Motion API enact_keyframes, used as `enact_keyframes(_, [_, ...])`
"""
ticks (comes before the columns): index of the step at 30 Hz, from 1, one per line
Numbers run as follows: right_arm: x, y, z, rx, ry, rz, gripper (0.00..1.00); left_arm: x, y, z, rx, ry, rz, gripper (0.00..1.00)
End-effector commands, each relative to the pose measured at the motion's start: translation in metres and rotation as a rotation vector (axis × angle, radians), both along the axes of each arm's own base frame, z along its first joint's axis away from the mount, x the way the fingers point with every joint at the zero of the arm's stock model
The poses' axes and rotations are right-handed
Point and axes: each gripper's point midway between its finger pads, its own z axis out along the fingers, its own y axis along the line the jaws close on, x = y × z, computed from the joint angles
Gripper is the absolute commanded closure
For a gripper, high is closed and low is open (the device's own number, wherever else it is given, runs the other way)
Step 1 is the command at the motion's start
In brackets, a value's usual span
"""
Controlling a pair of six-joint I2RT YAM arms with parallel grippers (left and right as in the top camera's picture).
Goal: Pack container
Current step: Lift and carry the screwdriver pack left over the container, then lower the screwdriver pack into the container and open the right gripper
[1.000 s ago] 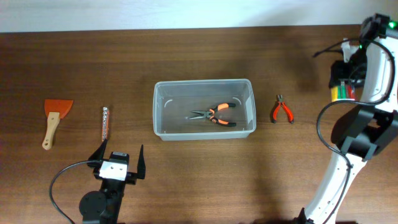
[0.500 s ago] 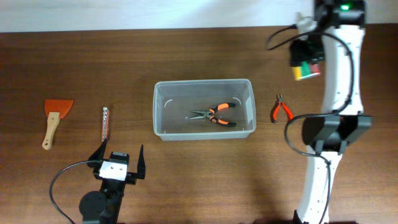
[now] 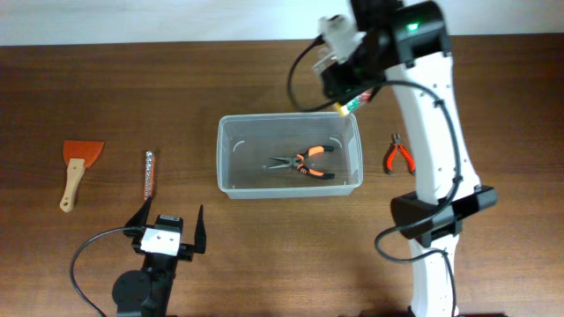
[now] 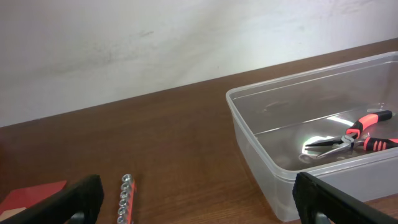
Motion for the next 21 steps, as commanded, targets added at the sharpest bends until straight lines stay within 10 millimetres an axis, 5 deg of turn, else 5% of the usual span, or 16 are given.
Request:
enact_keyframes(1, [-0.019, 0.024, -0.007, -0.018, 0.029, 0.127, 0.42, 0.0, 0.002, -0.001, -0.008, -0.003, 0.013, 0.01])
enact_keyframes(10, [-0.057, 0.041, -0.095, -0.139, 0.291, 0.296, 0.42, 0.0, 0.002, -0.001, -0.008, -0.003, 0.013, 0.01])
enact_keyframes(21, [-0.06, 0.04, -0.134, -0.158, 0.348, 0.304, 0.42, 0.0, 0.002, -0.001, -0.008, -0.003, 0.013, 0.01])
